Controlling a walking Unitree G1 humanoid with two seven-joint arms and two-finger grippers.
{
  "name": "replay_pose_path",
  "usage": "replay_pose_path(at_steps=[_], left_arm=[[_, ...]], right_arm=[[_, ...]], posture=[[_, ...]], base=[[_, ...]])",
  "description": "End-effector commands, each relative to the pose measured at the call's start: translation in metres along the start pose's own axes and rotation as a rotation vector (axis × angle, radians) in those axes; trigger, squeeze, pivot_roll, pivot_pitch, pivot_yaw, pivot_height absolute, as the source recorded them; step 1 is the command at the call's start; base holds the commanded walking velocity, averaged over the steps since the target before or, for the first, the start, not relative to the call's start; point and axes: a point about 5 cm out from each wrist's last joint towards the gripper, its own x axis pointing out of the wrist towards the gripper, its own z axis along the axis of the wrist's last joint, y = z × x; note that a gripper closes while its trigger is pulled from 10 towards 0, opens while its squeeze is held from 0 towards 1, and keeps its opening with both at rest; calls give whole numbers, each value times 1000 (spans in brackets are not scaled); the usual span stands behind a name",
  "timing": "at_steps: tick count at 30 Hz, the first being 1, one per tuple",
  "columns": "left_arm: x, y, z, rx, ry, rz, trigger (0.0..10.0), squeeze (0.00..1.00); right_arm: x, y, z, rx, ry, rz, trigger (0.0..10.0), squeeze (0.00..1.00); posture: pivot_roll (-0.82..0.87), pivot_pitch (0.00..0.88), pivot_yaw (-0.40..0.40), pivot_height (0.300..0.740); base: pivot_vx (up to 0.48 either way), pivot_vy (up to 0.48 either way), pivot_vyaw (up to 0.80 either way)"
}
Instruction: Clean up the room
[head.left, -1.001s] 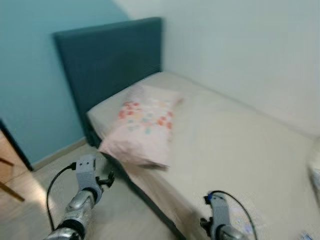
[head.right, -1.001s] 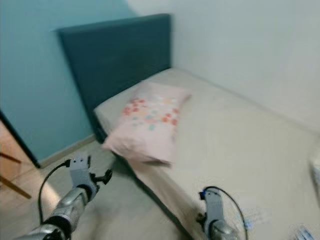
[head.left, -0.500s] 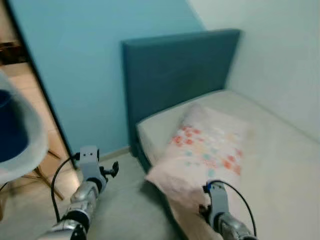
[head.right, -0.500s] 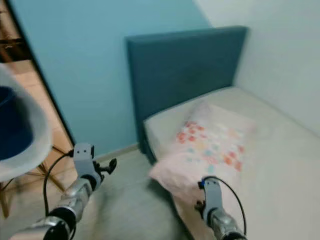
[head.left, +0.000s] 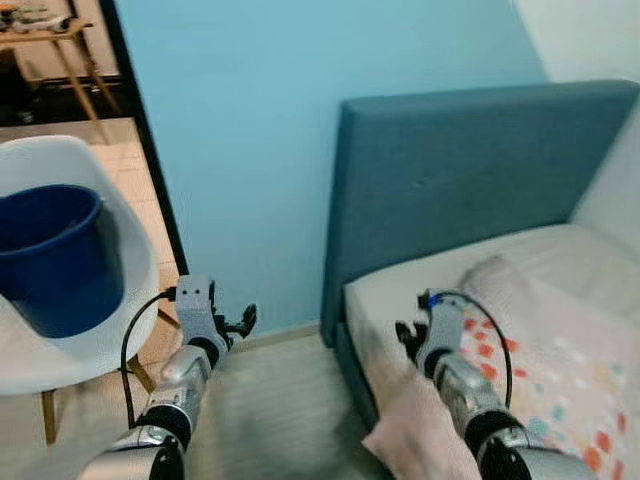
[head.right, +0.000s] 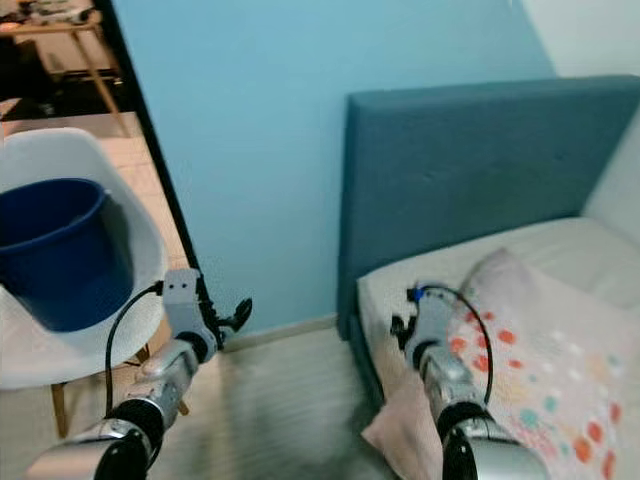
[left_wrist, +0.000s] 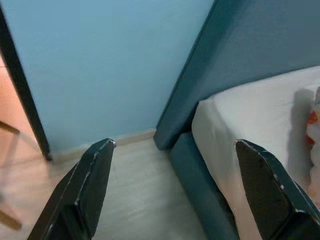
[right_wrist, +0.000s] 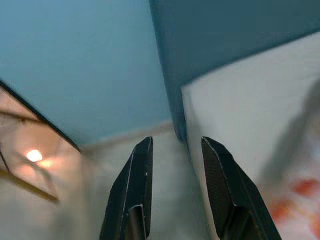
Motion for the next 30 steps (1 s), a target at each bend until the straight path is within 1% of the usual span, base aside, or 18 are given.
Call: replay_pose_path(at_steps=[1,4,6,9,15,17,18,21,22,23,25,27,29,30], left_arm=[[3,-9,2,7,-13,-68,10000,0],[3,-11,2,7,-14,-83,10000,0],[3,-15,1,11,-16,-115,10000,0],[4,-17,2,11,-21,-137,10000,0],[4,-20,3,8,-22,-168,10000,0],[5,-26,2,-1,-21,-229,10000,0],[5,-26,2,-1,-21,-229,10000,0],[3,-42,-4,-1,6,-379,10000,0],[3,-42,-4,-1,6,-379,10000,0],[2,-48,-4,-4,1,-448,10000,0],[2,-49,-4,-5,-1,-459,10000,0],[0,-55,-7,2,12,-522,10000,0],[0,-55,-7,2,12,-522,10000,0],[-1,-56,-8,5,17,-540,10000,0]], right_arm=[[-4,-17,-2,64,5,-72,10000,0],[-5,-19,-1,64,-1,-84,10000,0],[-5,-24,2,49,-10,-113,10000,0],[-6,-28,5,41,-19,-132,10000,0],[-6,-33,10,39,-31,-154,10000,0],[-7,-38,11,24,-26,-184,10000,0],[-7,-38,11,24,-26,-184,10000,0],[-10,-48,9,7,-1,-250,10000,0],[-10,-48,9,7,-1,-250,10000,0],[-12,-53,8,-2,12,-279,10000,0],[-12,-54,7,-3,14,-284,10000,0],[-16,-62,4,-3,28,-327,10000,0],[-16,-62,4,-3,28,-327,10000,0],[-18,-65,3,-2,32,-342,10000,0]], posture=[[-72,0,-34,740],[-74,0,-32,740],[-74,0,-31,740],[-78,0,-29,740],[-82,0,-28,740],[-84,0,-25,740],[-84,0,-25,740],[-83,0,-25,740],[-83,0,-25,740],[-84,0,-24,740],[-84,0,-24,740],[-87,0,-20,740],[-87,0,-20,740],[-88,0,-19,740]], base=[[480,0,-769],[480,0,-769],[480,0,-769],[480,0,-763],[480,0,-765],[480,0,-759],[480,0,-763],[133,0,-758],[0,0,-763],[0,0,-763],[0,0,-763],[0,0,-756],[0,0,-756],[0,0,-756]])
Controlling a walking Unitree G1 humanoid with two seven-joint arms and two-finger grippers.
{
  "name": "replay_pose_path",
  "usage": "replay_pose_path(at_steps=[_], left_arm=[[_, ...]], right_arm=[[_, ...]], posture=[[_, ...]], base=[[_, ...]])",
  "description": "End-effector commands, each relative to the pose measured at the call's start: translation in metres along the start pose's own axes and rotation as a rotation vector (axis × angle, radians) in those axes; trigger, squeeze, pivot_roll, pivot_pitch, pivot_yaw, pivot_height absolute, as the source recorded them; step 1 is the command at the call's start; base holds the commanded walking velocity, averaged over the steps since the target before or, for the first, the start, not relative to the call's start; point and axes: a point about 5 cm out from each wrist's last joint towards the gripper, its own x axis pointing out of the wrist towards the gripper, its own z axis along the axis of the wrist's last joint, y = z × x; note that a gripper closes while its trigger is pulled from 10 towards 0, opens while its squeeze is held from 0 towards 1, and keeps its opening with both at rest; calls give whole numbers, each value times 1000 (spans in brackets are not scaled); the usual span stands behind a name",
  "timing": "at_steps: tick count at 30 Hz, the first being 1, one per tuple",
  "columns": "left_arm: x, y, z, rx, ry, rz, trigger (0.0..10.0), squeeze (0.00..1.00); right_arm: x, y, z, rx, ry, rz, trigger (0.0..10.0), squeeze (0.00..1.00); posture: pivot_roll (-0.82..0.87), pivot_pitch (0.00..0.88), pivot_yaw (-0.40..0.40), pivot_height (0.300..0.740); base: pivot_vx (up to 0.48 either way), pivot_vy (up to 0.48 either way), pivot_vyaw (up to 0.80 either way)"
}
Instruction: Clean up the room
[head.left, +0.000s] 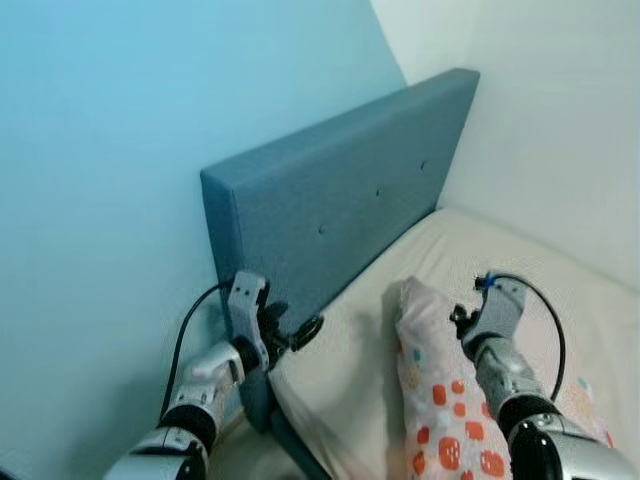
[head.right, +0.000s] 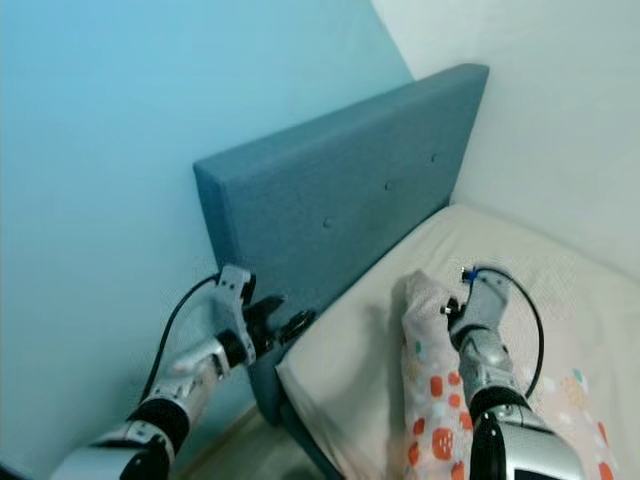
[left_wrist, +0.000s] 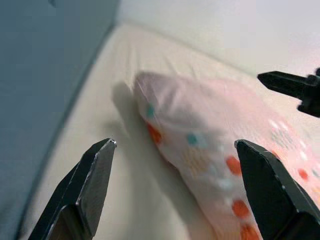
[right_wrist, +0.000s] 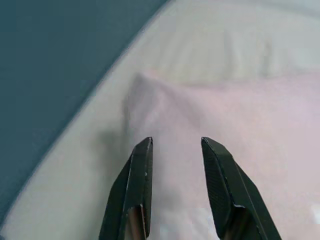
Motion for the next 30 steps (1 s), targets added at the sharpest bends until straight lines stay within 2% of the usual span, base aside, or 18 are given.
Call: replay_pose_path(at_steps=[1,9,22,27,30], left_arm=[[-1,-2,-4,-7,24,-33,10000,0],[-1,-3,-4,4,32,-36,10000,0],[-8,12,-9,21,79,165,10000,0],[-13,22,-10,-6,85,266,10000,0],[-18,29,-11,-68,81,330,10000,0]], right_arm=[[-3,-11,-12,-3,50,-43,10000,0],[-8,-28,-22,-18,93,-108,10000,0],[-13,-26,-37,-23,145,-105,10000,0],[-14,-26,-41,-22,158,-100,10000,0],[-14,-26,-42,-21,162,-99,10000,0]], posture=[[-91,0,-16,740],[-98,0,-10,740],[-101,0,-7,740],[-100,0,-6,740],[-103,0,-6,740]], base=[[0,0,-756],[0,0,-757],[0,0,-756],[0,0,-756],[0,0,-756]])
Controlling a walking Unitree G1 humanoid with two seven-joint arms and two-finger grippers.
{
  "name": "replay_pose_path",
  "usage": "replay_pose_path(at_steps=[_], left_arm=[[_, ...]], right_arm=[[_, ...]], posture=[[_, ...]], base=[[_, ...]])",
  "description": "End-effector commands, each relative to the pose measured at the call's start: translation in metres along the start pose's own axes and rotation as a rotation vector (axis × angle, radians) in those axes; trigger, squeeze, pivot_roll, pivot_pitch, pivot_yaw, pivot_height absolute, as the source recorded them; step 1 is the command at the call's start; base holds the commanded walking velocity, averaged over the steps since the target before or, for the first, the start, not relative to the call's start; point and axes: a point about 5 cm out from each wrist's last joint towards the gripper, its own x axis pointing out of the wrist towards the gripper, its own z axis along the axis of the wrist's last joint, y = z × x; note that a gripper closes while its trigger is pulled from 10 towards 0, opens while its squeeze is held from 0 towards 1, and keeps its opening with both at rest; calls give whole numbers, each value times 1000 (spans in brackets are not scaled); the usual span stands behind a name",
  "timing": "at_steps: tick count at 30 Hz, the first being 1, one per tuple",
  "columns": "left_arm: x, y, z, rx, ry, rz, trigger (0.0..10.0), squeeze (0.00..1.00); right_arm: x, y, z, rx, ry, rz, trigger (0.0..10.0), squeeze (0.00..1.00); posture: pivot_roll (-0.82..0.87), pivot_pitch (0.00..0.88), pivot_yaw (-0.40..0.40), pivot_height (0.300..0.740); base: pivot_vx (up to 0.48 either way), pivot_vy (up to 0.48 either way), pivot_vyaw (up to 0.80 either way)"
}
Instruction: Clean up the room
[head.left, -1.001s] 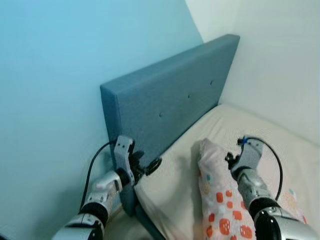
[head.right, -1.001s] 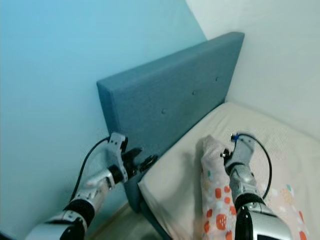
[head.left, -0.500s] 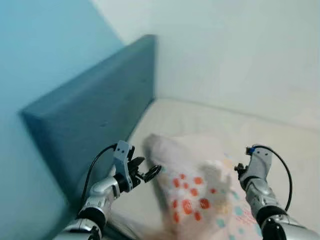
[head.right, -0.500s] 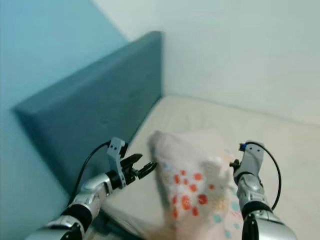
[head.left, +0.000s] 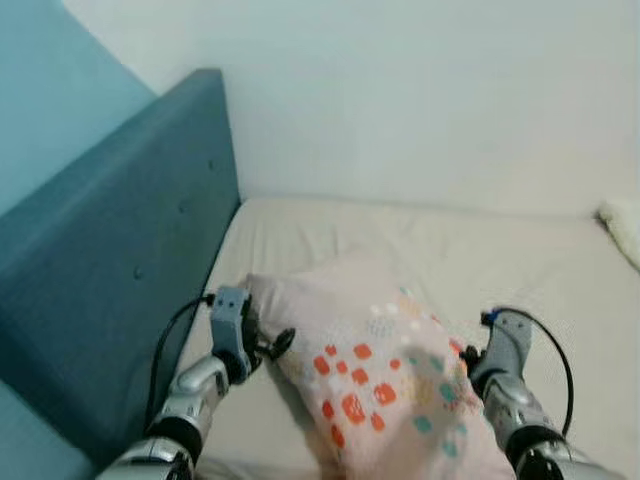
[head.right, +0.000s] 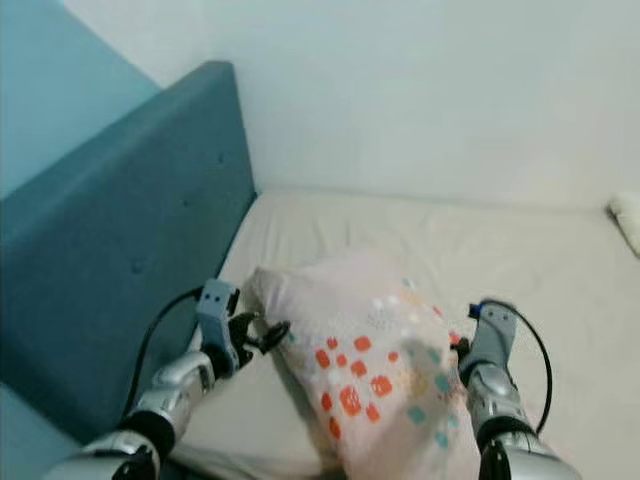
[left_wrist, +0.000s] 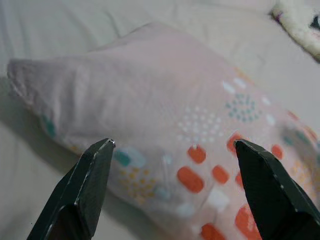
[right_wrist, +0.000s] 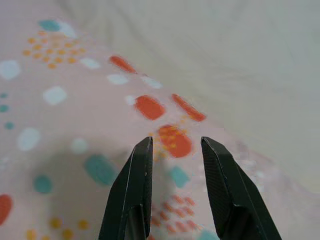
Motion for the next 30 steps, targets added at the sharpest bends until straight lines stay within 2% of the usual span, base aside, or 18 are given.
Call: replay_pose_path(at_steps=[1,5,6,11,12,13,14,15,17,23,27,30], left_arm=[[-6,11,-5,-50,22,57,10000,0],[-10,18,-8,-84,34,102,10000,0],[-14,22,-10,-120,33,121,10000,0],[-19,28,-15,-178,39,142,10000,0],[-26,31,-24,-219,62,149,10000,333],[-26,31,-24,-219,62,149,10000,333],[-28,31,-27,-243,68,146,10000,980],[-31,31,-32,-299,72,129,10000,1000],[-33,29,-36,-336,78,115,10000,1000],[-35,28,-42,-391,99,112,10000,1000],[-39,29,-51,-484,165,147,10000,1000],[-45,23,-68,-555,304,142,10000,1000]], right_arm=[[0,1,-1,1,10,6,10000,0],[0,2,-2,0,12,10,10000,0],[0,2,-1,0,12,12,10000,0],[0,3,1,0,7,15,10000,0],[1,4,2,-6,6,17,10000,0],[1,4,2,-6,6,17,10000,0],[1,4,2,-8,6,16,10000,0],[1,4,2,-10,6,16,10000,0],[1,4,2,-11,6,16,10000,0],[1,3,3,-11,5,12,10000,0],[1,2,2,-14,10,8,10000,0],[1,2,3,8,2,14,10000,0]], posture=[[-103,0,-6,740],[-108,0,-7,740],[-108,0,-7,740],[-108,0,-7,740],[-111,0,-6,740],[-111,0,-6,740],[-111,0,-6,740],[-112,0,-5,740],[-113,0,-3,740],[-113,0,-3,740],[-110,0,-4,740],[-107,0,-3,740]], base=[[0,0,-756],[0,0,-756],[0,0,-756],[0,0,-754],[0,0,-738],[0,0,-738],[0,0,-731],[0,0,-731],[0,0,-728],[0,0,-728],[0,0,-722],[0,0,0]])
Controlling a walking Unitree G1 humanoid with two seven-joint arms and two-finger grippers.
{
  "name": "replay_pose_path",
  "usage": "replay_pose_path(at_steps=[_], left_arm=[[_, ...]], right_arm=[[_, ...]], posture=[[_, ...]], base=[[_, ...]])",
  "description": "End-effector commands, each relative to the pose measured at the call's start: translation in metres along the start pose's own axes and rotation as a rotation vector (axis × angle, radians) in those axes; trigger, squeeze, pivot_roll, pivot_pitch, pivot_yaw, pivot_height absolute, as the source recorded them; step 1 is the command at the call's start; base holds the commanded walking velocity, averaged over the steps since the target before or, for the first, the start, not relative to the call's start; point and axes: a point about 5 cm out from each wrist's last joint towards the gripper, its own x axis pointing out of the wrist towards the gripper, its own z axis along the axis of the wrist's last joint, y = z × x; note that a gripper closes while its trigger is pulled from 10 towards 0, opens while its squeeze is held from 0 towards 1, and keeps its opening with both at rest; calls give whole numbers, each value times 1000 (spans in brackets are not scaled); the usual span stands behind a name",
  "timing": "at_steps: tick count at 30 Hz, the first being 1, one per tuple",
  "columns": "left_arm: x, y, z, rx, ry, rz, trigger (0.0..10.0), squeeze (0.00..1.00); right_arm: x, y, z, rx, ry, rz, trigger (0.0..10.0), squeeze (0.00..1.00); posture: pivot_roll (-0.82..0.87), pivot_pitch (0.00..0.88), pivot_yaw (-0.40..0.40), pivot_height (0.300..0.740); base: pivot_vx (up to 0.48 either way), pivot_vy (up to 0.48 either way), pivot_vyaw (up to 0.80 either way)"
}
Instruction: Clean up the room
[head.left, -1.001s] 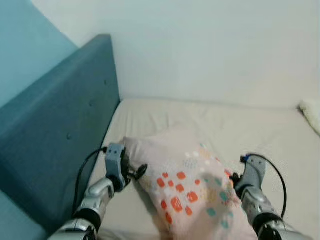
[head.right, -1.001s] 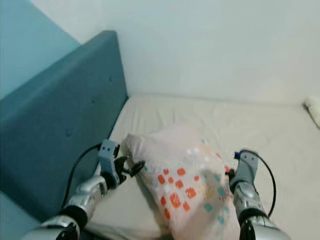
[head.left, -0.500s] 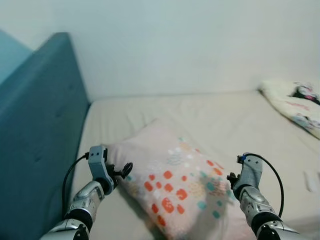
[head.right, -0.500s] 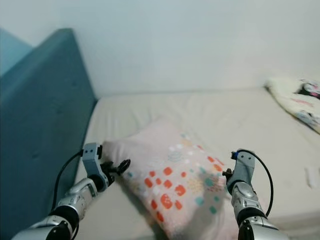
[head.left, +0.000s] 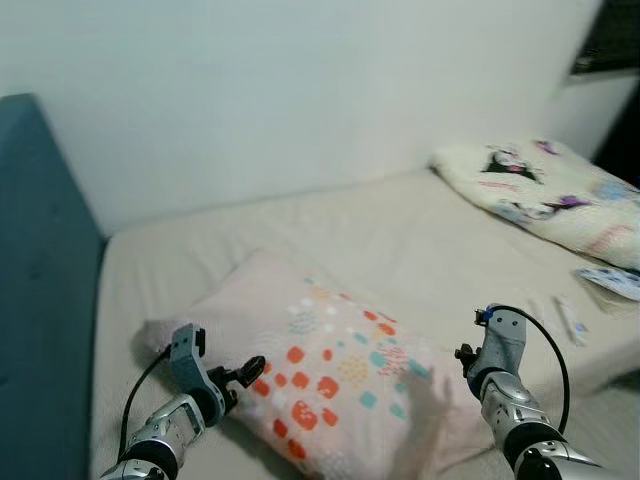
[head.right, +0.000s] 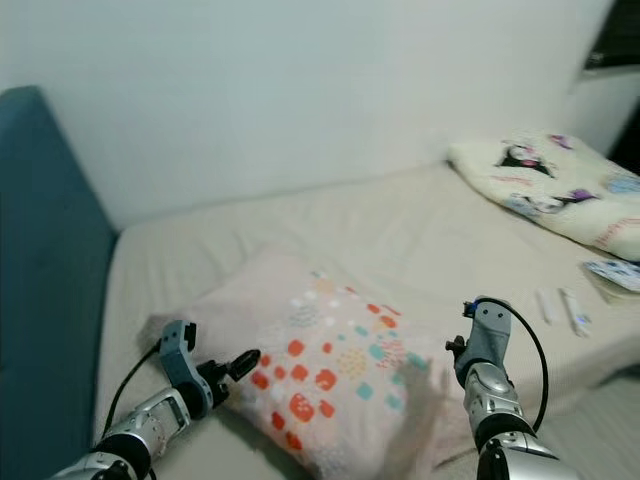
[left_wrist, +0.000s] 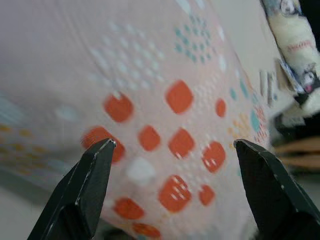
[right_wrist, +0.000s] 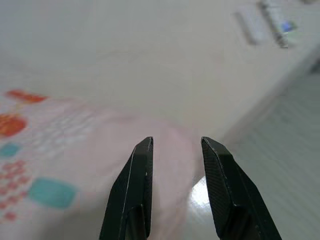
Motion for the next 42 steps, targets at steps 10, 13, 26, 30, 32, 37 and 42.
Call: replay_pose_path(at_steps=[10,13,26,30,32,37,42], left_arm=[[-4,6,-25,-130,179,77,10000,0],[-2,2,-27,-91,214,67,10000,0],[8,-23,-35,-117,374,-17,10000,0],[9,-25,-34,-136,355,-25,10000,0],[11,-25,-32,-146,330,-14,10000,0],[12,-13,-17,-309,141,178,10000,0],[12,-11,-8,-361,85,216,10000,0]], right_arm=[[1,9,2,31,-3,54,10000,0],[1,9,1,31,12,54,10000,0],[1,5,-1,12,39,44,10000,0],[1,5,-2,7,40,48,10000,0],[0,4,-2,5,41,50,10000,0],[0,1,-5,-5,49,60,10000,0],[-1,-3,-4,8,29,59,10000,0]], posture=[[-112,0,0,740],[-111,0,0,735],[-122,0,6,680],[-128,0,11,670],[-128,0,12,665],[-134,0,14,645],[-132,0,13,625]], base=[[0,0,0],[0,0,0],[0,0,0],[0,0,0],[0,0,0],[0,0,0],[0,0,0]])
